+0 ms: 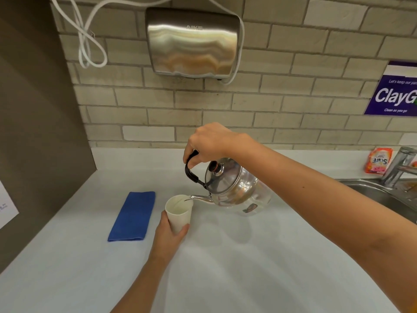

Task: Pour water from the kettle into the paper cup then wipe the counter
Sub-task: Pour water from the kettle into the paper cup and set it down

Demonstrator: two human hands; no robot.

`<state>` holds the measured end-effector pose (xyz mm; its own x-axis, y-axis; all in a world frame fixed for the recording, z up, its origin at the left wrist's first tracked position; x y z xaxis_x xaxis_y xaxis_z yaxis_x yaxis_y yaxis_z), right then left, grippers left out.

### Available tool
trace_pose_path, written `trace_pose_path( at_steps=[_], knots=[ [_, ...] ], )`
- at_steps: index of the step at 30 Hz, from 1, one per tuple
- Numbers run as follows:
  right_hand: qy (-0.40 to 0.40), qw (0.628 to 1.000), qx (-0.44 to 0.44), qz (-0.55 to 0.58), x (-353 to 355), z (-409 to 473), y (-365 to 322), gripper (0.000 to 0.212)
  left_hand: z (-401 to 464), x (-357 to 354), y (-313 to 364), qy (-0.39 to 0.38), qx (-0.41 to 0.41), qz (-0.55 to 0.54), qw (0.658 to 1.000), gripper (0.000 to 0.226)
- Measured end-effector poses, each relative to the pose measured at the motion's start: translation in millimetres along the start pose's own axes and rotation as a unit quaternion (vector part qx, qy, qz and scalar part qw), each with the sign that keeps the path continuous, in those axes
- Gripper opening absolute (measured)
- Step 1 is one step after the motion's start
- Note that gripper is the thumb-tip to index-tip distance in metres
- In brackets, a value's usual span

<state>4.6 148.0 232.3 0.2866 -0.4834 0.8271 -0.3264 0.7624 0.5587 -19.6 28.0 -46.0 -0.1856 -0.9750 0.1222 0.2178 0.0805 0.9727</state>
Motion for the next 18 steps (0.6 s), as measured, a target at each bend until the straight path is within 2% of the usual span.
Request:
trace_pose_path(
  at_steps=[18],
  knots=[
    [0.007,1.0,0.004,-0.006,-1.1,2.3,-0.5,0.024,1.2,-0.2,-2.9,0.0,0.004,-0.015,1.0,0.068]
  ],
)
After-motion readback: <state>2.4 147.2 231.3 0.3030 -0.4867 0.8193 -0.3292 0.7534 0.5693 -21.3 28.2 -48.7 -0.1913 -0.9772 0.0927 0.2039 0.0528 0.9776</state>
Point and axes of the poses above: each hand's wrist, its own z-axis towards the middle knuckle, its own x-axis out of the back of the hand, y = z × x, the point moved 3 cm from there along z, towards the middle knuckle, and after that the axes turned 13 degrees about -z, right-handed, at the moved point
